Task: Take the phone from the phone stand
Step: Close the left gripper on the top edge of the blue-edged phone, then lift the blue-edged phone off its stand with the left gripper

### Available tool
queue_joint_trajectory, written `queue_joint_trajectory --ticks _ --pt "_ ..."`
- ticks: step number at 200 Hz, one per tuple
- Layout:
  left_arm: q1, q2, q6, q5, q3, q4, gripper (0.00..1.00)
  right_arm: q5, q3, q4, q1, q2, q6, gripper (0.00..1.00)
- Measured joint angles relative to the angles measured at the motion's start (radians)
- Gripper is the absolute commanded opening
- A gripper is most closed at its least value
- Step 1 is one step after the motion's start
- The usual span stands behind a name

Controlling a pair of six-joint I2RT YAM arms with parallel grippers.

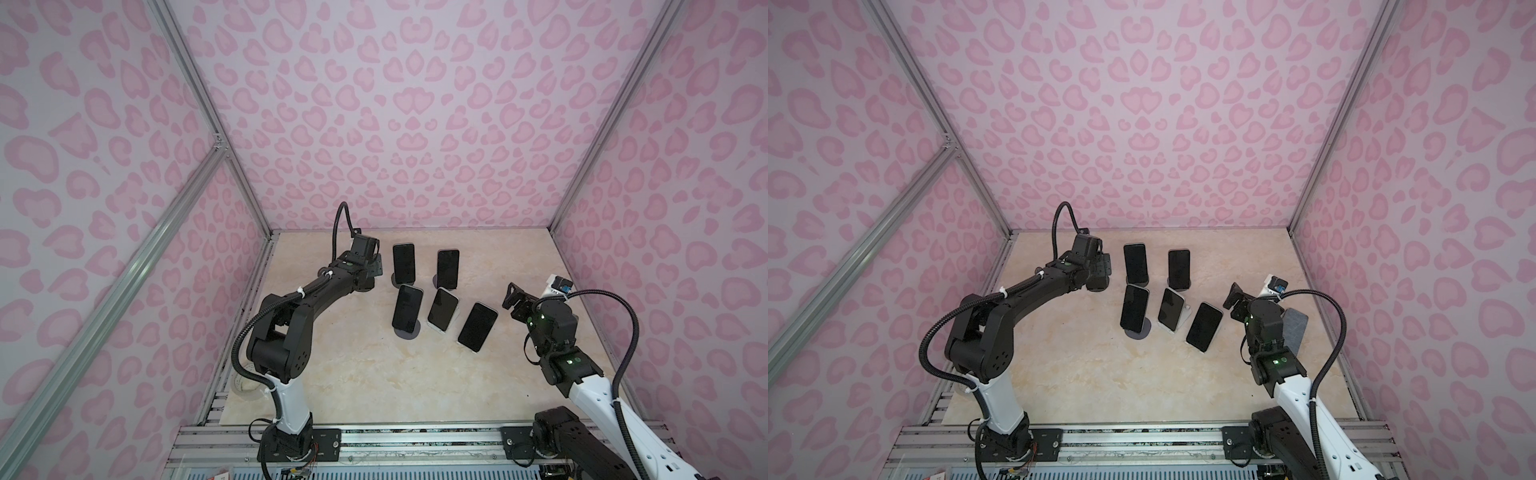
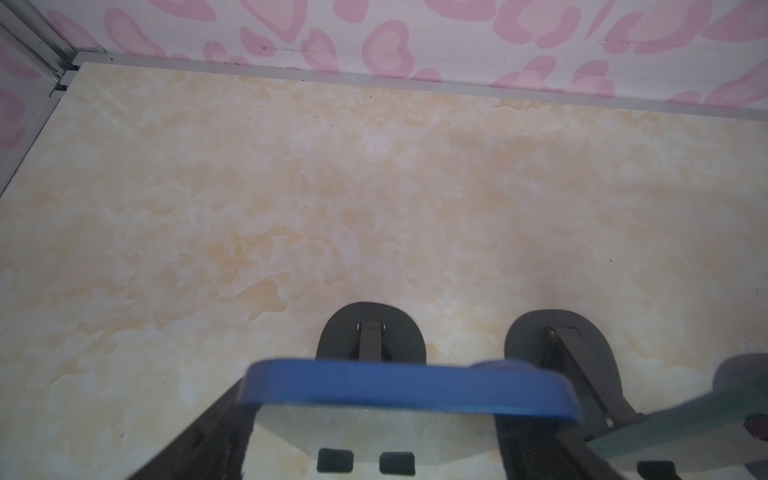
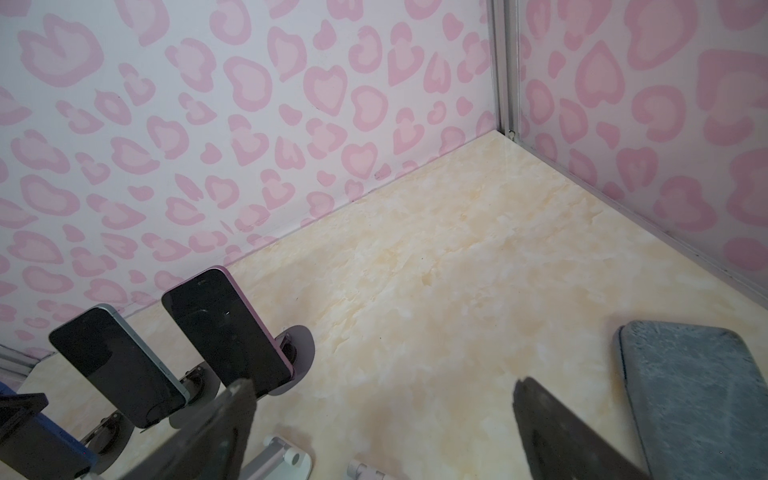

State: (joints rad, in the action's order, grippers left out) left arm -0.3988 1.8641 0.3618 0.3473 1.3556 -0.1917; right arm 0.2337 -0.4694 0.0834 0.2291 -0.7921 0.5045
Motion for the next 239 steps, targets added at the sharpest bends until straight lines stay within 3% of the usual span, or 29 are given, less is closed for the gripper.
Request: queue_joint_trajectory --ticks 63,90,167,239 --pt "0.0 0.018 -0.023 0.008 -0.001 0.031 0.87 0.0 0.0 0.0 0.0 0.004 0.0 0.99" --pt "0.0 0.021 -0.023 0.008 -0.034 0.051 0.78 0.003 0.002 0.0 0.0 0.016 0.0 0.98" --pt "0.0 0.019 -0.021 0.017 -0.044 0.059 0.7 0.039 0.004 -0.003 0.008 0.035 -0.002 0.98" --pt "-0.002 -0.127 -0.034 0.024 -0.064 0.028 0.7 0.038 0.006 -0.001 0.011 0.033 -0.003 0.97"
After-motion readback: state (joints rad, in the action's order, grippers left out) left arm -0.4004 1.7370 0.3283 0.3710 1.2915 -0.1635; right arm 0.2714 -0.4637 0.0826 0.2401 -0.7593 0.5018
